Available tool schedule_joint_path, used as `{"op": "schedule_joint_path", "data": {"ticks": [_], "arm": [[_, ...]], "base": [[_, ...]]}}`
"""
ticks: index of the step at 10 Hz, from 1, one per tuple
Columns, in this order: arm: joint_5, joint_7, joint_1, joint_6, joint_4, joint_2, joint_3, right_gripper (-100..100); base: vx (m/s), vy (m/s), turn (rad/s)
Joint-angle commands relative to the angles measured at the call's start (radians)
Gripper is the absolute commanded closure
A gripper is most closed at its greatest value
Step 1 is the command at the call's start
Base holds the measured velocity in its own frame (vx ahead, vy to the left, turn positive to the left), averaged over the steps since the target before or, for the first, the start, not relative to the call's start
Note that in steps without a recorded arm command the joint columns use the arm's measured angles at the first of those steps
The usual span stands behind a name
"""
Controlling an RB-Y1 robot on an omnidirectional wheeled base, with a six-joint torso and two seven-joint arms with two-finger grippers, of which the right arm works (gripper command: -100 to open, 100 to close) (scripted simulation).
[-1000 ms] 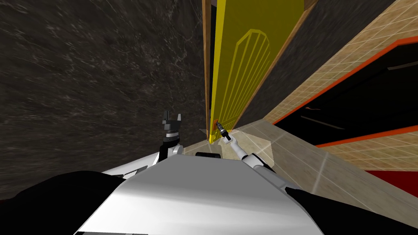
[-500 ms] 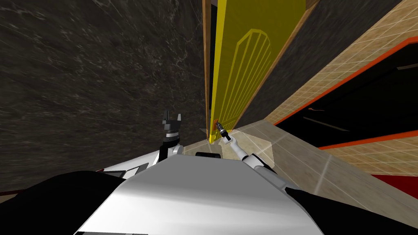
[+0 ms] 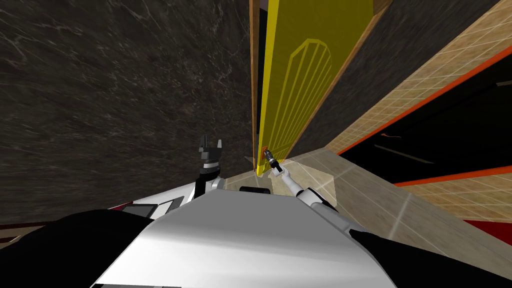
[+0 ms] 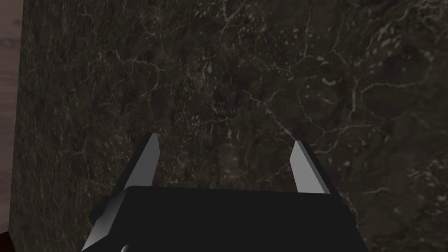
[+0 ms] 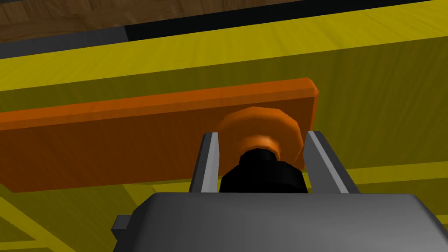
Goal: Pull the door open
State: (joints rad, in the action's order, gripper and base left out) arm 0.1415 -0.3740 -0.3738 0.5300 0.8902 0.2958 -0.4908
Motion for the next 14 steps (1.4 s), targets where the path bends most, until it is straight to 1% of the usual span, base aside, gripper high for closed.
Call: {"op": "schedule_joint_path", "data": {"ticks": [1, 3, 4, 5, 8, 12, 13, 14], "arm": [[0.011, -0.034, -0.003, 0.0, 0.011, -0.009, -0.009, 100], [0.053, -0.099, -0.006, -0.005, 0.014, -0.007, -0.026, 100], [0.053, -0.117, -0.006, -0.005, 0.014, -0.007, -0.026, 100], [0.068, -0.133, -0.004, -0.01, 0.016, -0.01, -0.03, -100], [0.105, -0.196, -0.003, -0.017, 0.023, -0.013, -0.04, -100], [0.179, -0.311, 0.0, -0.031, 0.036, -0.02, -0.059, -100], [0.179, -0.32, 0.0, -0.031, 0.036, -0.02, -0.059, -100], [0.201, -0.356, 0.001, -0.036, 0.04, -0.022, -0.065, -100]], "base": [[-0.019, -0.029, 0.024], [-0.03, -0.03, 0.054], [-0.028, -0.022, 0.038], [-0.039, -0.042, 0.036], [-0.041, -0.072, 0.033], [-0.055, -0.084, 0.045], [-0.047, -0.067, 0.02], [-0.032, -0.066, 0.03]]}}
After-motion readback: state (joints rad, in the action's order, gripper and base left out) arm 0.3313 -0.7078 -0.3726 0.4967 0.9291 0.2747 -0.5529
